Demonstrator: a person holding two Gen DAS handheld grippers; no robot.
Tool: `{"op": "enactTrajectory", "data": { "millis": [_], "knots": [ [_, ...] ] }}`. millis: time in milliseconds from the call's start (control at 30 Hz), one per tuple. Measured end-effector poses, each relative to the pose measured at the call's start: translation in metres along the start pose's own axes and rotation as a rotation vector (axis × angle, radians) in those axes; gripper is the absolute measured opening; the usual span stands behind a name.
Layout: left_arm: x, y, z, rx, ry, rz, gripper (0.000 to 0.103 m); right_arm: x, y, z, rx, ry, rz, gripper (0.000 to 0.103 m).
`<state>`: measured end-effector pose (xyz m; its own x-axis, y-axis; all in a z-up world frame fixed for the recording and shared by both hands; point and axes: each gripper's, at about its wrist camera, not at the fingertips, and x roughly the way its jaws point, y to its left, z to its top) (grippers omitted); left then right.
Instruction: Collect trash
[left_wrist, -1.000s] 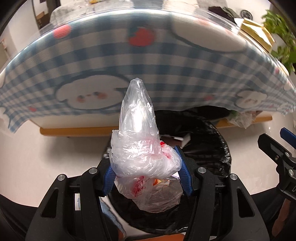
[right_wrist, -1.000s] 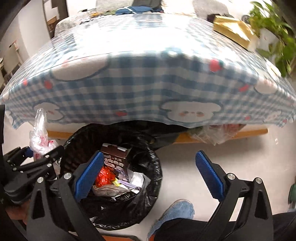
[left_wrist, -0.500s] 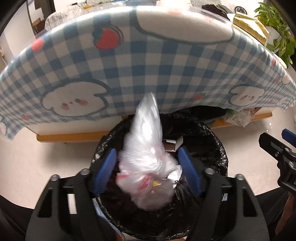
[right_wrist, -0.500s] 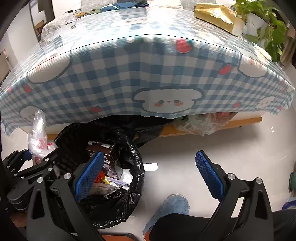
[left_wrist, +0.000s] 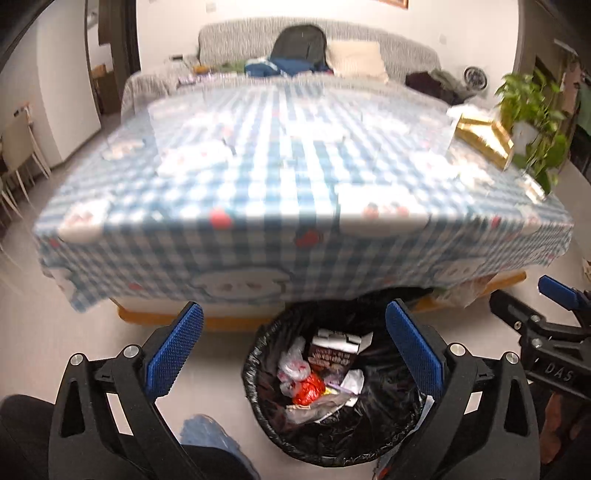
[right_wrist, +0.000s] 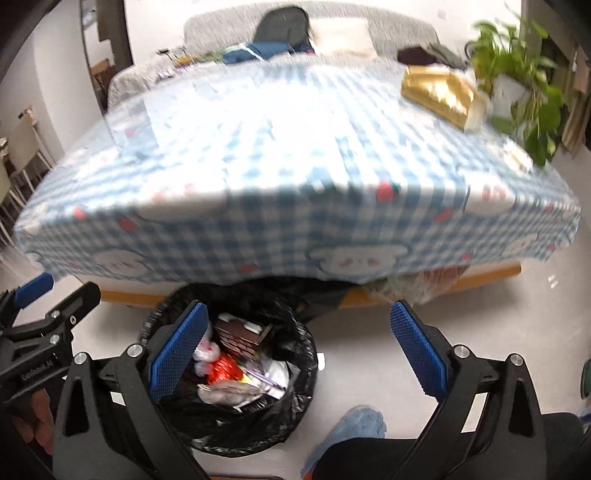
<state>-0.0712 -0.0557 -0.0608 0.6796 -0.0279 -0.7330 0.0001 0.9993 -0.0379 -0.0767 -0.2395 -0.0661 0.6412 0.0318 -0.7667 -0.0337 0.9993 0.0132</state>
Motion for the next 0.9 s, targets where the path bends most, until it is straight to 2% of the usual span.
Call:
{"op": "enactTrajectory", "data": {
  "millis": [267,900],
  "knots": [
    [-0.042,0.01,0.001,-0.006,-0.036,-0.012,0.097,-0.045,0.018,0.004,-0.029,-0.083,0.024,0.095],
    [-0.041,0.013,-0.004,-0.014,-0.017,-0.002,0.097,-0.049,0.017,0.004,-0.025,-0.096,0.026,0.095]
  ]
}}
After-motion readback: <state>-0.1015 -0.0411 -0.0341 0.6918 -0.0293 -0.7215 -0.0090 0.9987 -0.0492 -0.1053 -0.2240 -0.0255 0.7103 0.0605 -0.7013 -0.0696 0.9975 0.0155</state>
